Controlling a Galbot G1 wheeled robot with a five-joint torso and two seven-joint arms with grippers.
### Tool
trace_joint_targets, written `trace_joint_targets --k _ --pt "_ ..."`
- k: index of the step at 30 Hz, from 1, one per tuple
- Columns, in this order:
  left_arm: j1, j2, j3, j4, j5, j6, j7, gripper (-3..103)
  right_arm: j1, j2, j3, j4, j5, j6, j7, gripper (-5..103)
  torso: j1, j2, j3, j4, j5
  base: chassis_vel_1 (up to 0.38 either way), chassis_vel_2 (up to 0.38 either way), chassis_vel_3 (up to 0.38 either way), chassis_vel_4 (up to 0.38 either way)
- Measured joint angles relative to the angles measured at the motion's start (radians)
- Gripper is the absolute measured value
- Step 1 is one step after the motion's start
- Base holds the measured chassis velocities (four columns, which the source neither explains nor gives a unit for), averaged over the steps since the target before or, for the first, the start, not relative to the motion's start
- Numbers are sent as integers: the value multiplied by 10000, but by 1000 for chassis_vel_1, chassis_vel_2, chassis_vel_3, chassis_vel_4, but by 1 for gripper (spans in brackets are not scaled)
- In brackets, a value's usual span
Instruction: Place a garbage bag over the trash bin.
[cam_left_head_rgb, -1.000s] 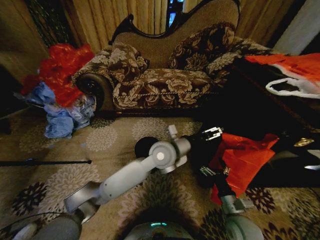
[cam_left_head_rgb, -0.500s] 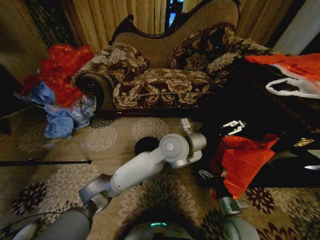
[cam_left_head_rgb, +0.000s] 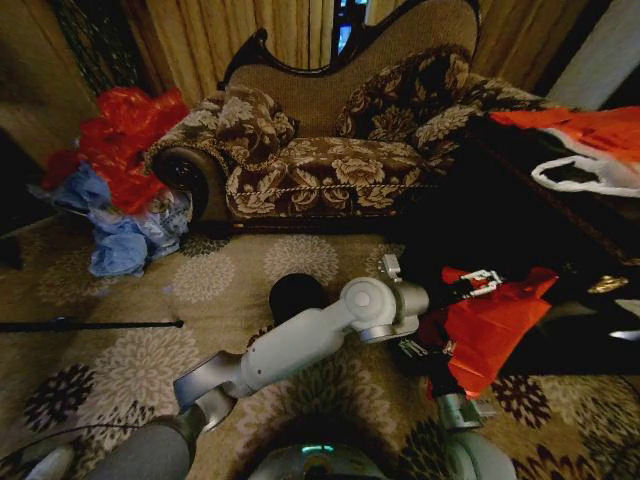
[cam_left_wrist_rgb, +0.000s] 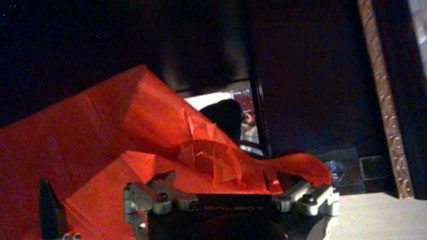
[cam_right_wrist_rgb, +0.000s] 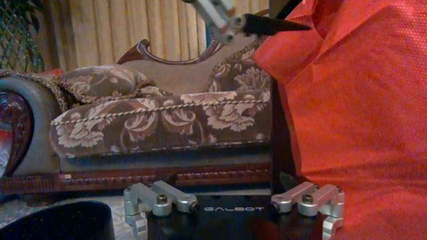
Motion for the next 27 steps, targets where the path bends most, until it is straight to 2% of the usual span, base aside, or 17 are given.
trace_joint_targets --k 5,6,7,8,10,11,14,15,16,17,19,20,22,23,25,26,27 --pt "24 -253 18 273 51 18 18 99 -79 30 11 -9 -25 68 -20 100 0 0 0 -1 0 0 0 0 0" --pt "32 -384 25 407 137 17 18 93 -122 52 17 -17 -38 110 -33 100 0 0 0 0 0 0 0 0 0" --pt "48 -511 44 534 281 -17 14 93 -161 74 17 -33 -45 177 -55 100 0 0 0 0 0 0 0 0 0" --pt "63 -607 64 632 404 -78 4 84 -196 92 17 -50 -68 234 -81 100 0 0 0 -1 0 0 0 0 0" --pt "83 -675 70 695 474 -117 -10 84 -224 113 15 -63 -94 264 -102 100 0 2 0 -1 0 0 0 0 0" --pt "106 -715 72 725 528 -139 -28 72 -242 130 8 -72 -110 290 -110 100 0 2 0 -1 0 0 0 0 0" --pt "146 -724 74 734 578 -157 -48 72 -250 156 -10 -82 -123 315 -112 100 0 3 0 -1 0 0 0 0 0" --pt "171 -714 77 734 593 -162 -52 61 -242 161 -17 -91 -129 319 -112 100 0 3 0 -1 -1 0 0 0 0" --pt "182 -696 82 734 598 -162 -52 61 -227 163 -22 -103 -134 321 -112 100 0 2 0 -1 -1 0 0 0 0" --pt "197 -676 87 735 604 -163 -49 51 -207 163 -30 -111 -138 322 -112 100 0 2 0 -1 0 0 0 0 0" --pt "205 -665 88 756 608 -158 -37 51 -180 163 -36 -114 -140 322 -111 100 0 2 0 -1 -1 0 0 0 0" --pt "209 -665 90 813 621 -144 -7 40 -140 159 -41 -117 -141 322 -99 100 0 2 0 0 0 0 0 0 0" --pt "212 -675 90 860 634 -129 16 40 -120 153 -41 -117 -141 321 -91 100 0 2 0 0 -1 0 0 0 0" --pt "221 -703 90 928 672 -112 60 29 -109 148 -41 -117 -142 319 -84 100 0 2 0 0 -1 0 0 0 0" --pt "244 -749 94 1032 758 -87 161 29 -116 145 -39 -116 -143 317 -81 100 0 2 0 0 -1 0 0 0 0" --pt "261 -775 97 1090 800 -73 212 19 -141 145 -36 -104 -143 322 -83 100 0 2 0 0 0 0 0 0 0" --pt "261 -775 97 1090 800 -73 212 19 -141 145 -36 -104 -143 322 -83 100 0 2 0 0 0 0 0 0 0"
